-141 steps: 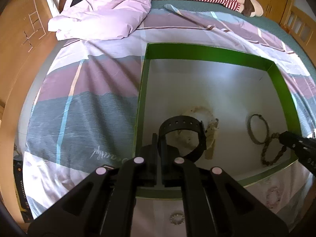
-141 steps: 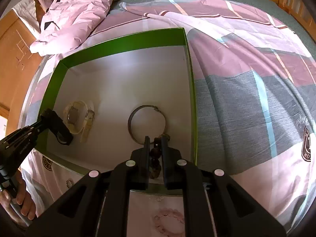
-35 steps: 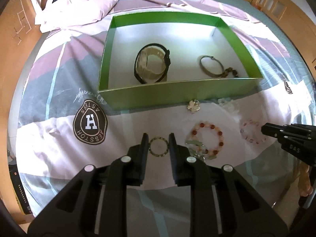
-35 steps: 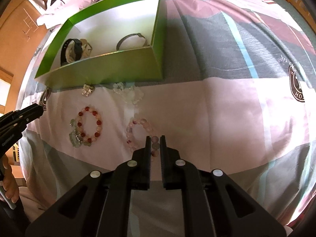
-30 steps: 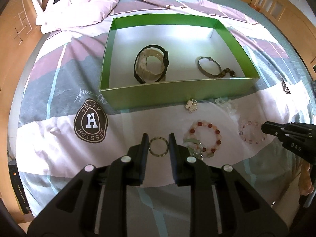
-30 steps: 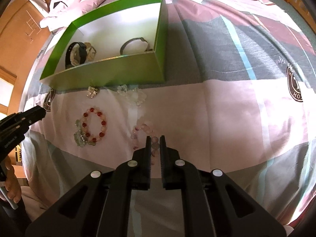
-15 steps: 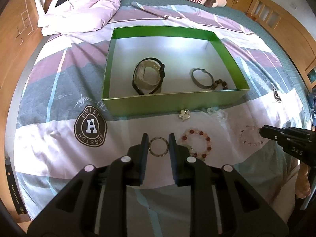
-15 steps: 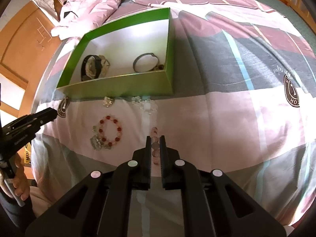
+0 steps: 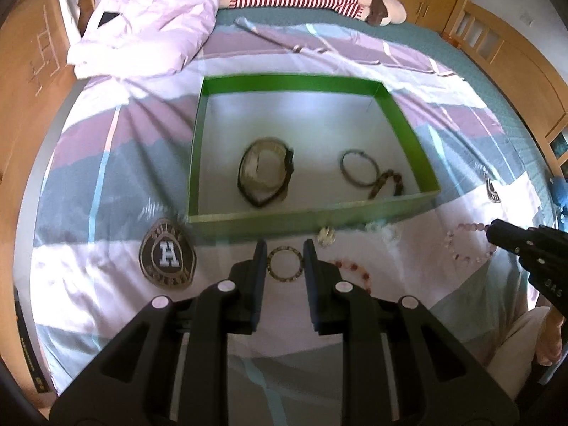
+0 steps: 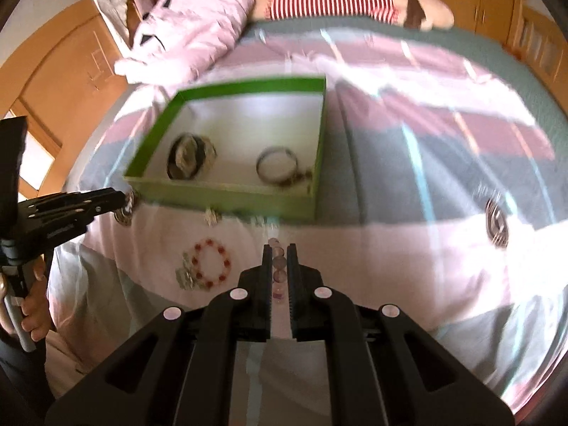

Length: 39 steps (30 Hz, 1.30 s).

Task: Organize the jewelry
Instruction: 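Carry the silver ring and pink bracelet with both tools over the green box, then open both tools to drop the ring and pink bracelet into the box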

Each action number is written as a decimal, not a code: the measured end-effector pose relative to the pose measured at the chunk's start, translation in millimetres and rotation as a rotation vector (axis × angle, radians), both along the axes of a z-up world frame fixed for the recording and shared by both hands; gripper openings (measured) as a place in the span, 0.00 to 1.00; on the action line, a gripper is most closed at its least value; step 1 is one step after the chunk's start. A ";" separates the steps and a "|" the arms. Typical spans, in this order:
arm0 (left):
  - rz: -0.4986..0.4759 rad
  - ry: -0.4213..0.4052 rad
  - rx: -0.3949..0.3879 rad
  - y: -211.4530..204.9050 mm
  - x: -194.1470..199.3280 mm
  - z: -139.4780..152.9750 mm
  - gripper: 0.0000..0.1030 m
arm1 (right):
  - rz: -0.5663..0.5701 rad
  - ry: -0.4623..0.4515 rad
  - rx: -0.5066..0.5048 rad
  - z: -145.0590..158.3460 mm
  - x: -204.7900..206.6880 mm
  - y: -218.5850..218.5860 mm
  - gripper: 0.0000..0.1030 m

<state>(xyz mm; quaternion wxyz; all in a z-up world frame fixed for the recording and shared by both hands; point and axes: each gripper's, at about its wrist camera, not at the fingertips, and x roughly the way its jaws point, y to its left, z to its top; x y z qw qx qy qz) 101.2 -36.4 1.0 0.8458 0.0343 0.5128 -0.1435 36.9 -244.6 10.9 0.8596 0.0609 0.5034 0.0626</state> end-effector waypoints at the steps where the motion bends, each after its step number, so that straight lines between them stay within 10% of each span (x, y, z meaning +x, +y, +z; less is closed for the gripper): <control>1: 0.002 -0.003 0.005 -2.3 4.8 2.7 0.20 | -0.001 -0.005 -0.012 4.9 4.5 1.3 0.07; 10: 0.043 0.004 0.013 -20.0 57.9 -4.2 0.20 | -0.054 -0.032 -0.064 16.7 75.3 8.1 0.07; 27: 0.114 0.105 0.084 -3.3 83.4 -66.9 0.20 | -0.085 0.161 -0.019 -68.3 117.5 1.1 0.07; 29: 0.122 0.109 0.082 -1.6 84.0 -67.1 0.28 | -0.084 0.183 -0.011 -74.1 119.4 1.1 0.07; 31: 0.143 0.121 0.070 1.6 85.7 -67.3 0.58 | -0.090 0.214 0.012 -79.0 121.8 -0.8 0.08; 36: 0.149 0.141 -0.004 9.7 87.8 -64.0 0.61 | -0.089 0.228 0.056 -78.7 121.5 -3.9 0.09; 39: 0.131 0.117 -0.023 4.9 81.7 -55.0 0.81 | -0.044 0.230 0.124 -76.5 121.4 -2.4 0.33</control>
